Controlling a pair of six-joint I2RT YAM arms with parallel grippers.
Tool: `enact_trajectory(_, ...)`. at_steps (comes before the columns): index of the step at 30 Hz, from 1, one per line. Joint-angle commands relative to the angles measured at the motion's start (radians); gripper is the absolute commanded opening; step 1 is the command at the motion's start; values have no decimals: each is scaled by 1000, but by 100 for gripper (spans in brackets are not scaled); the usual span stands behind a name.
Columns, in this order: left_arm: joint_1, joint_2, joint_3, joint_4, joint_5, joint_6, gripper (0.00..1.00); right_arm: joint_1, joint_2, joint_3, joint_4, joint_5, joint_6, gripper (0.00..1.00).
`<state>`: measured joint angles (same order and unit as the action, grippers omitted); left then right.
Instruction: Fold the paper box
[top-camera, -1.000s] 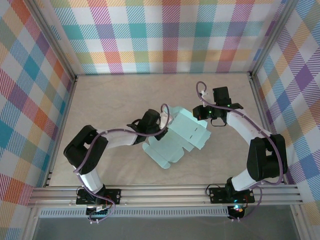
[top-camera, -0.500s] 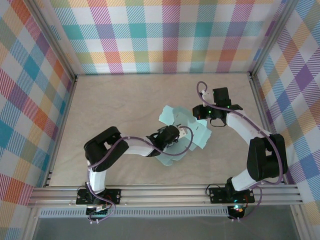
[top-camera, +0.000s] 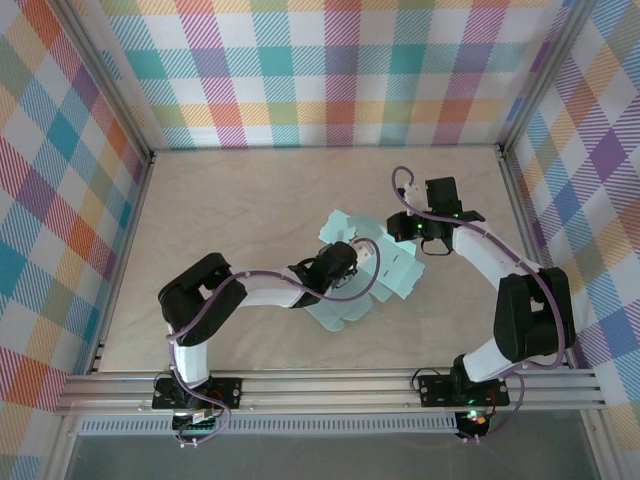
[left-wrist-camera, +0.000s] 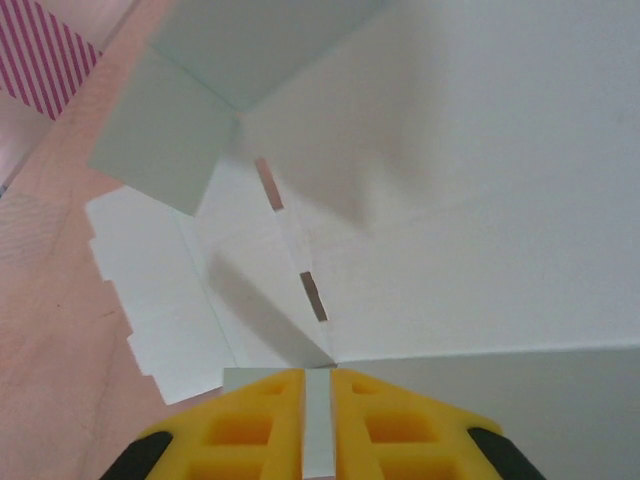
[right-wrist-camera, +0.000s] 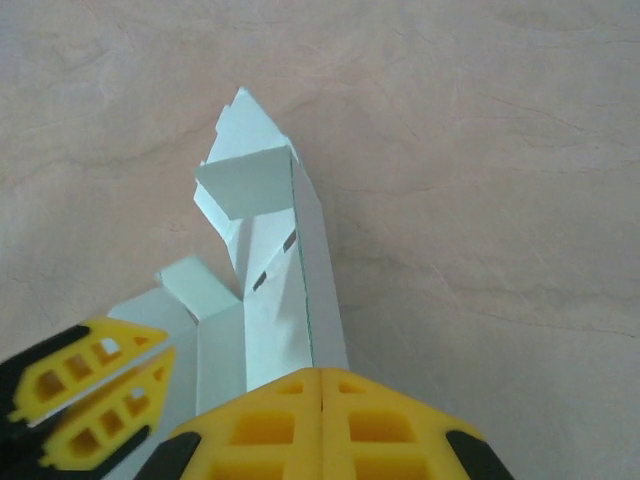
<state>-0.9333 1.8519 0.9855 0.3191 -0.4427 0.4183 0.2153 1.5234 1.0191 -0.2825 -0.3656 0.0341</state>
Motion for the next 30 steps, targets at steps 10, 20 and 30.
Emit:
enact_trajectory(10,114,-63,-56,15,253,-215,6,-4,-16,-24,-34,6,-50,5)
enact_trajectory(20,166,-44,-114,54,348,-87,5,-4,-20,-3,-105,40,-124,67)
enact_trajectory(30,344,-148,-170,146,681,-559,53,-40,155,134,-228,61,-71,75)
